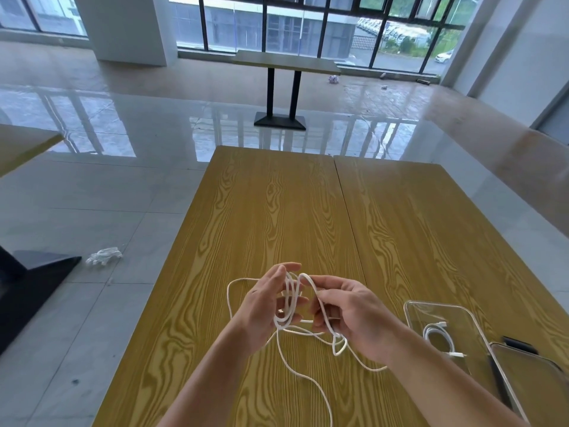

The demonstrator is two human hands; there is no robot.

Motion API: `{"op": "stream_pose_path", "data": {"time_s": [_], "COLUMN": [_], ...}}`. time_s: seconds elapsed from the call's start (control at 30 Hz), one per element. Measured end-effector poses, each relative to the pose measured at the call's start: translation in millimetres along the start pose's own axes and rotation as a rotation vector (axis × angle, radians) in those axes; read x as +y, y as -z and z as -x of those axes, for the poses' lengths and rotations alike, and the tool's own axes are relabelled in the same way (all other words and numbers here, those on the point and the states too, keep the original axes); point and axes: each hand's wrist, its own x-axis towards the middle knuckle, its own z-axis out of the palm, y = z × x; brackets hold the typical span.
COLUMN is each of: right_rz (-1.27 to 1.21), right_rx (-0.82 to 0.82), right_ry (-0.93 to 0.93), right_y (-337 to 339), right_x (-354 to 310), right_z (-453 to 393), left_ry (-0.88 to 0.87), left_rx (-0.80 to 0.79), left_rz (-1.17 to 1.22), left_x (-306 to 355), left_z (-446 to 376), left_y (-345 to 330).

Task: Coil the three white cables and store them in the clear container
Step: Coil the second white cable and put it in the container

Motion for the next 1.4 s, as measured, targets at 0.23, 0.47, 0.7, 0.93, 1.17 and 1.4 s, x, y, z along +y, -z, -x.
{"op": "stream_pose_path", "data": {"time_s": [0.23, 0.47, 0.7, 0.93, 1.17, 1.4], "right_rz": [0.069, 0.200, 0.281, 0.272, 0.315, 0.504], "right_rx": [0.093, 0.246, 0.180, 0.246, 0.249, 0.125], "right_ry": [0.147, 0.264, 0.293, 0.302, 0.342, 0.323], "right_y": [-13, -30, -29, -26, -22, -11], "right_x": [14, 20, 24, 28, 32, 25], "right_z": [1, -1, -2, -3, -8, 0], "left_ry": [-0.032, -0.008, -0.049, -0.088, -0.090, -0.095], "left_rx": [-0.048, -0.102, -0.140, -0.053, -0.061, 0.199], "left_rz": [0.061, 0.075, 0.122, 0.035, 0.045, 0.110], "left_x": [-1, -6, -9, -11, -3, 8], "left_z": [4, 5, 6, 6, 10, 4], "left_y": [-9, -19, -20, -20, -23, -20]}}
